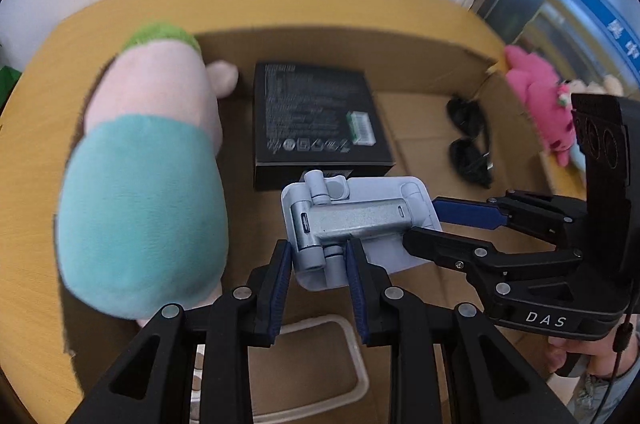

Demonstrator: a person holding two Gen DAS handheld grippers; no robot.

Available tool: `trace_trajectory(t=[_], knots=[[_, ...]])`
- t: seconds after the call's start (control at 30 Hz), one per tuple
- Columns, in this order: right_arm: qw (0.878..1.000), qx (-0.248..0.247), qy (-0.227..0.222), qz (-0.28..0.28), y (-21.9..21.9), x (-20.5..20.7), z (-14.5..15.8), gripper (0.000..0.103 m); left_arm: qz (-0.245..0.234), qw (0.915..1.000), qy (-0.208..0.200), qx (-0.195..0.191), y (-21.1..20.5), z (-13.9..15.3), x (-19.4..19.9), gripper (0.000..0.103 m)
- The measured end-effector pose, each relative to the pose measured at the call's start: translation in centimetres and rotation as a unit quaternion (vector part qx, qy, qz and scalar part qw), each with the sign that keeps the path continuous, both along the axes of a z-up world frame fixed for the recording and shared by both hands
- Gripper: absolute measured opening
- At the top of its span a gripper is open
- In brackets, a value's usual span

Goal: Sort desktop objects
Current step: 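Lift the phone stand with the left gripper into the cardboard box, then open the left gripper to set the phone stand in the box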

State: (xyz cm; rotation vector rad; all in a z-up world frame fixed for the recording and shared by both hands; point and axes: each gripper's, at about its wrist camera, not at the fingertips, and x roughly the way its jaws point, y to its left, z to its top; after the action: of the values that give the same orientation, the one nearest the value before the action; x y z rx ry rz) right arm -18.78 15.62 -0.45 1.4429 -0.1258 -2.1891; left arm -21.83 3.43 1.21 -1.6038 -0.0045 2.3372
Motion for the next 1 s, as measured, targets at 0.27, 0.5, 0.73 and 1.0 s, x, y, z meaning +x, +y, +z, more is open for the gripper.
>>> trace_trajectory(t=[0.27,0.5,0.73,1.0], knots=[[0.999,0.023,-0.041,0.009,-1.2,-1.0,-2.3,0.044,-0.01,0.9979,-0.05,-0.04,0.7,-3.3,-0.4,0.025],[0.998,0.037,-0.046,0.006,-1.4,-0.4,-1.7,0.045,-0.007,0.998,-0.051,-0.036,0.1,-2.7,-0.1,0.041],[0.995,0.045,0.047,-0.074,4.0,1.7,4.0,0.051,0.034,0.9909,0.13,-0.01,-3.3,5.6,5.5,0.073],[0.97,0.081,0.198,-0.12,3.3,12.2,7.0,0.08,0.072,0.9467,0.312,-0.038,-2.9,9.4,15.5,0.103]])
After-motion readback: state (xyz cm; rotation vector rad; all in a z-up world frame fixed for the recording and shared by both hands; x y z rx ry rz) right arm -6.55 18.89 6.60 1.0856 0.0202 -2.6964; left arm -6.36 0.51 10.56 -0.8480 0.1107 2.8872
